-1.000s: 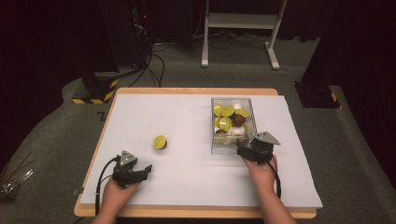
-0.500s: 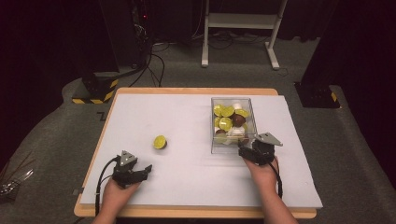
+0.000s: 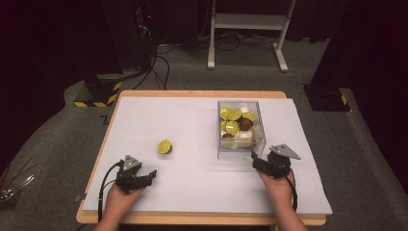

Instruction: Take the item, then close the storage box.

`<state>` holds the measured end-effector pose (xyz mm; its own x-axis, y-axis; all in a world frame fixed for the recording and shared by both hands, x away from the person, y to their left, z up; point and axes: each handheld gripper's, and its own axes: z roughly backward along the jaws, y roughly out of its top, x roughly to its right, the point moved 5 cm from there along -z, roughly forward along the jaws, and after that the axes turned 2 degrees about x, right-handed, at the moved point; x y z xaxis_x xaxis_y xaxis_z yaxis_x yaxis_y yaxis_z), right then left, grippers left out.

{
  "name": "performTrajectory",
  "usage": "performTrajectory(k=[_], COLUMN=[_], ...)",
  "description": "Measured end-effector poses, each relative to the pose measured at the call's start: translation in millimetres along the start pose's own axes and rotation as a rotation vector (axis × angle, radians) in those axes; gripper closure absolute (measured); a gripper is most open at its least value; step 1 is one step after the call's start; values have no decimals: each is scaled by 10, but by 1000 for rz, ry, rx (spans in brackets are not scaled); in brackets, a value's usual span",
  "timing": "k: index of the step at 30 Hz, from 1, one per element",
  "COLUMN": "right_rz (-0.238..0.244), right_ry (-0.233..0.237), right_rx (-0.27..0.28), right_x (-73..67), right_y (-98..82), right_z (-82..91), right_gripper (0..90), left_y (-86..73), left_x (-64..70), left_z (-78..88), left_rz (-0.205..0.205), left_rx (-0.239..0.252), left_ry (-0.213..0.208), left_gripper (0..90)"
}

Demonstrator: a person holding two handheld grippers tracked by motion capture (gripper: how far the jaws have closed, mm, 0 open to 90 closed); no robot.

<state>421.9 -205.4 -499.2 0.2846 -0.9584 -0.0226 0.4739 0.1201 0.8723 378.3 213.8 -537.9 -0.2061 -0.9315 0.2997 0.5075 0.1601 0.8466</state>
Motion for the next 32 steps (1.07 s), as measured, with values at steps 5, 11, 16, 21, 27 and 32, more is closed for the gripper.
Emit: performTrajectory(k=[5, 11, 16, 21, 27, 32], right_rz=[7, 19, 7, 25, 71, 76], right_ry=[8, 0, -46, -70, -54, -54], right_rx=[-1, -39, -95, -174, -209, -206], right_x=[74, 265, 459, 571, 531, 528], right_y=[-80, -211, -373, -501, -531, -533], right_z=[120, 219, 264, 251, 214, 214], right_gripper=[212, 217, 221, 222, 236, 239], left_y=[-5, -2, -4, -12, -19, -22], left_x=[8, 7, 3, 10, 19, 16], left_z=[1, -8, -2, 1, -1, 5], left_rz=[0, -2, -3, -10, -20, -24], left_rx=[5, 6, 4, 3, 6, 4], left_ry=[6, 9, 8, 9, 18, 17], left_gripper=[292, 293, 294, 290, 286, 285])
